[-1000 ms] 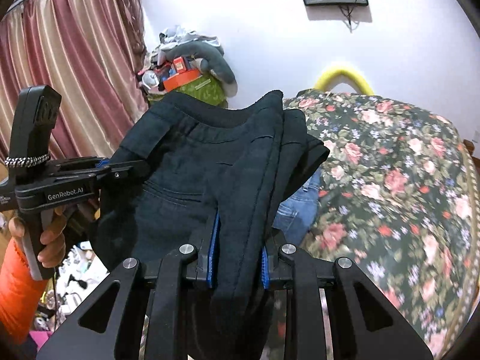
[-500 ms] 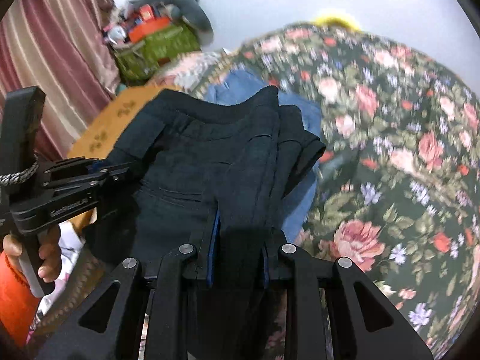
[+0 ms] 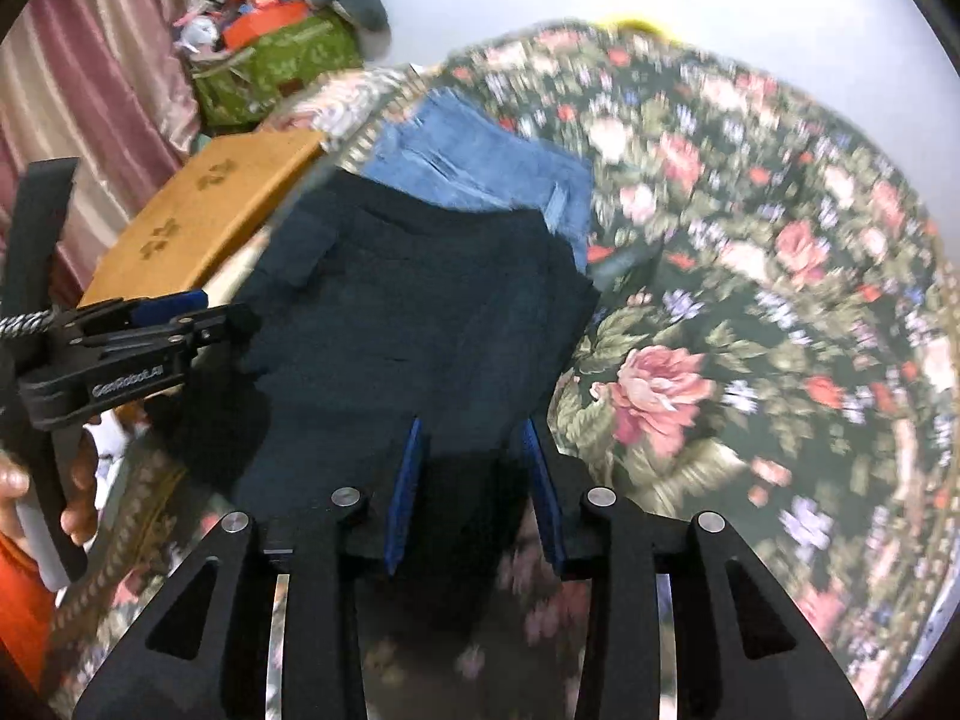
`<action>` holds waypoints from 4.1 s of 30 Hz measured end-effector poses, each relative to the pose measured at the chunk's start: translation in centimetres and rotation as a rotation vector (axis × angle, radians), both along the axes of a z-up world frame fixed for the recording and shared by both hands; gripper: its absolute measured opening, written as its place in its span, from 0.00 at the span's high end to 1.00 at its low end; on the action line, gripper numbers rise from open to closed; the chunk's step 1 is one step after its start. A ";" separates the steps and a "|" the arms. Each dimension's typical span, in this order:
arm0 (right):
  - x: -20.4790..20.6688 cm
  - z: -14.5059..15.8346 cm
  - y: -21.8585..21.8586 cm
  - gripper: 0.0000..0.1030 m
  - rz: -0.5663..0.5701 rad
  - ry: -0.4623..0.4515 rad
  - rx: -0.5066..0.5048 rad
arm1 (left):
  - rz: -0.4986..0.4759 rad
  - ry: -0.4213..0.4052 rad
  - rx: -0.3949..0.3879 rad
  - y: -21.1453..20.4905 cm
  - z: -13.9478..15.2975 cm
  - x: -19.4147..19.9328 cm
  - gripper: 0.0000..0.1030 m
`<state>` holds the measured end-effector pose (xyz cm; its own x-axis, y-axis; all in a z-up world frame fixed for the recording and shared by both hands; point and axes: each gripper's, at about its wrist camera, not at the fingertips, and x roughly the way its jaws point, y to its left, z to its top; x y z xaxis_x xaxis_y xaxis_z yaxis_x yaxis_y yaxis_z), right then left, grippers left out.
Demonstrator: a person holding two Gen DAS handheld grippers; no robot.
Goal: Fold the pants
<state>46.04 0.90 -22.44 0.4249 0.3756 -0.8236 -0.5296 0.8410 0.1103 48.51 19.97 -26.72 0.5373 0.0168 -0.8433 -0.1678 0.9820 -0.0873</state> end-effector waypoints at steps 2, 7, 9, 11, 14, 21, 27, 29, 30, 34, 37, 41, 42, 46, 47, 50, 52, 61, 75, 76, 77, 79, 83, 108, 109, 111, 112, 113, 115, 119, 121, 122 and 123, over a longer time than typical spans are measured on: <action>-1.5 2.0 -0.7 0.69 0.017 -0.025 0.035 | -0.002 -0.043 0.030 -0.2 2.6 -2.0 0.49; -7.5 8.3 -2.5 0.69 0.055 -0.167 0.110 | -0.018 -0.201 0.088 -1.4 10.3 -8.8 0.49; -9.7 10.7 -3.4 0.69 0.061 -0.227 0.145 | -0.035 -0.258 0.090 -2.2 13.2 -11.6 0.49; -12.9 13.8 -4.6 0.69 0.067 -0.313 0.191 | -0.049 -0.311 0.107 -3.0 15.8 -14.2 0.49; -16.7 17.1 -5.9 0.69 0.072 -0.397 0.252 | -0.075 -0.412 0.160 -4.9 19.9 -19.2 0.49; -26.5 22.8 -8.8 0.69 0.067 -0.610 0.384 | -0.105 -0.634 0.206 -8.7 26.6 -29.9 0.49; -31.4 23.4 -9.6 0.48 0.042 -0.689 0.424 | -0.095 -0.741 0.199 -10.3 28.5 -36.4 0.46; -32.6 23.4 -10.0 0.41 0.027 -0.711 0.429 | -0.096 -0.758 0.183 -10.5 28.6 -38.0 0.36; -33.1 23.5 -10.2 0.35 0.022 -0.715 0.431 | -0.090 -0.765 0.179 -10.6 28.6 -38.6 0.28; -33.5 23.5 -11.2 0.16 -0.030 -0.716 0.460 | -0.074 -0.782 0.196 -11.0 28.8 -40.1 0.11; -33.6 23.6 -11.5 0.03 -0.068 -0.724 0.448 | -0.071 -0.788 0.206 -11.3 28.8 -40.5 0.02; -34.4 23.6 -11.5 0.00 -0.076 -0.746 0.432 | -0.068 -0.786 0.209 -11.5 28.7 -41.0 0.00; -34.4 23.6 -11.5 0.00 -0.076 -0.744 0.434 | -0.068 -0.783 0.204 -11.5 28.6 -41.1 0.00; -34.6 23.4 -11.5 0.00 -0.083 -0.740 0.431 | -0.074 -0.775 0.191 -11.7 28.4 -41.1 0.00; -34.6 23.4 -11.5 0.00 -0.083 -0.739 0.430 | -0.075 -0.775 0.193 -11.8 28.3 -41.1 0.00; -34.9 23.1 -11.6 0.00 -0.086 -0.731 0.430 | -0.079 -0.774 0.194 -12.0 28.1 -41.2 0.00; -34.9 22.9 -11.8 0.00 -0.091 -0.730 0.426 | -0.083 -0.773 0.189 -12.0 28.0 -41.0 0.00; -34.9 22.6 -12.0 0.00 -0.104 -0.715 0.422 | -0.086 -0.763 0.174 -12.0 27.6 -40.7 0.00; -35.1 22.5 -12.3 0.00 -0.115 -0.699 0.419 | -0.091 -0.752 0.159 -11.8 27.3 -40.2 0.00; -35.1 22.4 -12.4 0.00 -0.118 -0.698 0.418 | -0.090 -0.751 0.158 -11.8 27.2 -40.2 0.00; -35.1 22.4 -12.4 0.00 -0.120 -0.695 0.418 | -0.090 -0.751 0.156 -11.8 27.2 -40.3 0.00; -35.1 22.4 -12.5 0.00 -0.121 -0.687 0.419 | -0.089 -0.749 0.154 -11.8 27.1 -40.3 0.00; -35.1 22.4 -12.6 0.00 -0.121 -0.685 0.416 | -0.090 -0.747 0.161 -11.9 27.0 -40.2 0.00; -35.4 22.4 -12.4 0.00 -0.125 -0.678 0.412 | -0.099 -0.735 0.149 -12.4 26.7 -40.1 0.00; -35.4 22.5 -12.4 0.00 -0.125 -0.676 0.412 | -0.099 -0.735 0.149 -12.4 26.7 -40.1 0.00; -35.4 22.4 -12.4 0.00 -0.126 -0.677 0.412 | -0.101 -0.735 0.147 -12.3 26.7 -40.1 0.00; -35.4 22.4 -12.5 0.00 -0.127 -0.679 0.412 | -0.106 -0.732 0.143 -12.3 26.7 -40.0 0.00; -35.4 22.4 -12.5 0.00 -0.128 -0.679 0.412 | -0.109 -0.730 0.140 -12.3 26.7 -40.0 0.00; -35.5 22.3 -12.5 0.00 -0.129 -0.678 0.413 | -0.108 -0.728 0.139 -12.3 26.7 -40.0 0.00; -35.5 22.3 -12.5 0.00 -0.131 -0.679 0.409 | -0.112 -0.726 0.141 -12.4 26.7 -40.0 0.00; -35.4 22.3 -12.6 0.00 -0.132 -0.678 0.407 | -0.121 -0.723 0.144 -12.5 26.7 -39.9 0.00; -35.4 22.3 -12.6 0.00 -0.132 -0.678 0.408 | -0.122 -0.724 0.146 -12.5 26.7 -40.0 0.00; -35.4 22.3 -12.6 0.00 -0.132 -0.679 0.408 | -0.123 -0.724 0.149 -12.6 26.6 -40.0 0.00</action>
